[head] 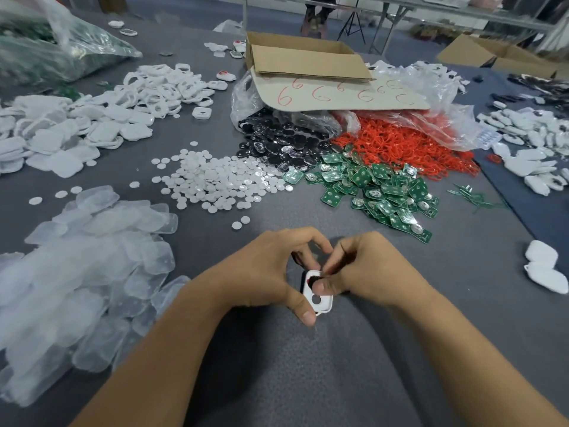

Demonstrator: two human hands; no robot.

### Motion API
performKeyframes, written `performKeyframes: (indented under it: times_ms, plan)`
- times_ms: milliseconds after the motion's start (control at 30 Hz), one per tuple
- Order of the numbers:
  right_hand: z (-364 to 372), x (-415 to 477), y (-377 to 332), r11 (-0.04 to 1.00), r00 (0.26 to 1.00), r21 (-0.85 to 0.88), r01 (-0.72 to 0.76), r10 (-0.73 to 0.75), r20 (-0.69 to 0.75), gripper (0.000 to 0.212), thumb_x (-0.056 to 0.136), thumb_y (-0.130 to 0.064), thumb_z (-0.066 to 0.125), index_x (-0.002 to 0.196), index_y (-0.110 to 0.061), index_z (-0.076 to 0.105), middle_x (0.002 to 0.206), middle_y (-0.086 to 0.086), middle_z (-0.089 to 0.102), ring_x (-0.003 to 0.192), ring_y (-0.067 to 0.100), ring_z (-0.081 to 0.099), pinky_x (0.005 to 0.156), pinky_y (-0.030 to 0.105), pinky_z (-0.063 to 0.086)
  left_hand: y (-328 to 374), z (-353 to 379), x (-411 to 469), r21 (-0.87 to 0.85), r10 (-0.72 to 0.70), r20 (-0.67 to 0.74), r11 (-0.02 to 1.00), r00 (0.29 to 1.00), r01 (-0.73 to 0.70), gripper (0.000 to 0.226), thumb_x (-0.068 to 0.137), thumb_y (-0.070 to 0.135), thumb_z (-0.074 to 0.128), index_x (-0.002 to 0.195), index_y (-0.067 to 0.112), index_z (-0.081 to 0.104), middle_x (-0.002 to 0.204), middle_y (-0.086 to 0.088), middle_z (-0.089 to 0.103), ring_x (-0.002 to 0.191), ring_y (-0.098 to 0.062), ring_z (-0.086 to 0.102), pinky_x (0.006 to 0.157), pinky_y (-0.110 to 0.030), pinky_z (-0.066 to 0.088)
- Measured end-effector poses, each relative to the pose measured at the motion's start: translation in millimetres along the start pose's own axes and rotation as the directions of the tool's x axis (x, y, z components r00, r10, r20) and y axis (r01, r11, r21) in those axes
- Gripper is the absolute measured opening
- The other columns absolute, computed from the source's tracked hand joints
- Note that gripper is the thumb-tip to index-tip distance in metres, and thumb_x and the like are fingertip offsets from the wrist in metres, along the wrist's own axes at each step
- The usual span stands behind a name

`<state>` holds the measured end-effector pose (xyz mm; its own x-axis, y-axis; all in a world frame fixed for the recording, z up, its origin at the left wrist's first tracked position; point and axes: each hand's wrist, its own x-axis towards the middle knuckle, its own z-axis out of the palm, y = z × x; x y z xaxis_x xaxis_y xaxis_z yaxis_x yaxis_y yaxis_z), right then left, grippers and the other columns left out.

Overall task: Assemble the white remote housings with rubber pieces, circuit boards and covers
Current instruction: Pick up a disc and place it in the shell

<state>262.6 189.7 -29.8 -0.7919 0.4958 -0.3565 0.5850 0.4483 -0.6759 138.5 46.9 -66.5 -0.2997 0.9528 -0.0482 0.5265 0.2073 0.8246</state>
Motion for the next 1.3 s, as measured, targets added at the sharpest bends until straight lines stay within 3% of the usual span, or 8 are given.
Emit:
performKeyframes:
  times_ms: [300, 467, 600, 667, 767, 933, 1133, 1300]
  plan:
    - [10.5, -5.9, 10.9, 0.994, 0.993, 0.064, 0.093, -0.088, -0.085, 0.019, 0.07, -0.016, 0.09, 0.074, -0.018, 0.071, 0.061, -0.014, 0.067, 0.054, -0.001, 0.057, 0.057, 0.014, 0.042, -2.5, -0.8, -1.7, 0.025, -0.008, 0.048, 1.0, 0.999, 0.007, 0.091, 0.049, 0.045, 0.099, 0.122, 0.05, 0.047, 0.11, 0.022, 0.064, 0.122, -0.006, 0.047, 0.106, -0.043, 0.04]
    - [3.6, 4.9, -2.3, 0.981, 0.956, 0.0, 0.195, -0.19, -0.221, 0.007, 0.082, -0.029, 0.081, 0.081, -0.025, 0.075, 0.073, -0.016, 0.073, 0.068, 0.0, 0.066, 0.064, 0.02, 0.046, -6.6, -18.2, -7.4, -0.089, 0.026, -0.15, 0.995, 0.988, -0.04, 0.077, 0.049, 0.045, 0.097, 0.116, 0.047, 0.059, 0.11, 0.024, 0.061, 0.111, 0.004, 0.054, 0.084, -0.007, 0.04]
    - [34.6, 43.4, -48.3, 0.903, 0.875, -0.19, 0.386, -0.423, -0.235, 0.012, 0.087, -0.017, 0.072, 0.091, -0.028, 0.078, 0.08, -0.017, 0.073, 0.07, -0.002, 0.063, 0.066, 0.003, 0.043, -19.2, -36.8, -3.8, -0.271, -0.185, -0.78, 0.961, 0.597, -0.057, 0.033, 0.08, 0.007, 0.081, 0.098, 0.028, 0.063, 0.08, 0.013, 0.063, 0.075, -0.001, 0.061, 0.069, -0.021, 0.049]
    - [53.9, 66.6, -65.3, 0.843, 0.858, -0.302, 0.444, -0.498, -0.129, 0.022, 0.089, -0.011, 0.067, 0.102, -0.025, 0.078, 0.088, -0.01, 0.072, 0.078, 0.007, 0.062, 0.07, 0.002, 0.041, -24.7, -41.0, -3.7, -0.338, -0.311, -0.883, 0.941, 0.353, -0.018, 0.029, 0.083, -0.002, 0.069, 0.096, 0.023, 0.063, 0.079, 0.011, 0.061, 0.066, -0.001, 0.055, 0.068, -0.024, 0.046]
    - [65.4, 84.8, -70.0, 0.792, 0.858, -0.422, 0.442, -0.51, -0.059, 0.014, 0.091, -0.016, 0.065, 0.096, -0.023, 0.077, 0.093, 0.0, 0.071, 0.088, 0.02, 0.064, 0.076, 0.024, 0.048, -28.8, -41.6, -3.7, -0.388, -0.375, -0.896, 0.922, 0.239, -0.009, 0.03, 0.082, -0.002, 0.064, 0.094, 0.025, 0.062, 0.083, 0.011, 0.062, 0.062, 0.0, 0.053, 0.069, -0.027, 0.047]
    - [58.6, 80.5, -57.6, 0.796, 0.814, -0.338, 0.503, -0.567, -0.126, 0.012, 0.086, -0.021, 0.071, 0.078, -0.024, 0.062, 0.075, -0.007, 0.065, 0.071, 0.013, 0.059, 0.066, 0.029, 0.048, -29.4, -39.3, -2.1, -0.371, -0.363, -0.881, 0.928, 0.305, 0.032, 0.027, 0.083, 0.0, 0.067, 0.093, 0.025, 0.063, 0.083, 0.013, 0.064, 0.065, -0.001, 0.057, 0.067, -0.019, 0.048]
    - [36.3, 52.4, -38.4, 0.891, 0.881, 0.153, 0.428, -0.373, -0.292, 0.016, 0.084, -0.017, 0.079, 0.073, -0.024, 0.07, 0.06, -0.007, 0.066, 0.058, 0.013, 0.063, 0.065, 0.034, 0.054, -17.7, -26.8, 2.0, -0.45, -0.267, -0.631, 0.891, 0.728, -0.063, 0.012, 0.09, 0.009, 0.075, 0.093, 0.02, 0.071, 0.08, 0.006, 0.075, 0.076, -0.001, 0.069, 0.075, -0.015, 0.052]
    - [23.7, 14.3, -23.1, 0.822, 0.862, 0.296, 0.487, -0.4, -0.31, 0.016, 0.088, -0.008, 0.074, 0.085, -0.023, 0.076, 0.071, 0.001, 0.074, 0.066, 0.022, 0.07, 0.073, 0.046, 0.061, -5.3, -18.1, 3.2, -0.727, -0.296, -0.389, 0.68, 0.873, -0.093, 0.011, 0.089, 0.008, 0.074, 0.097, 0.015, 0.073, 0.082, -0.006, 0.076, 0.078, -0.011, 0.07, 0.076, -0.019, 0.057]
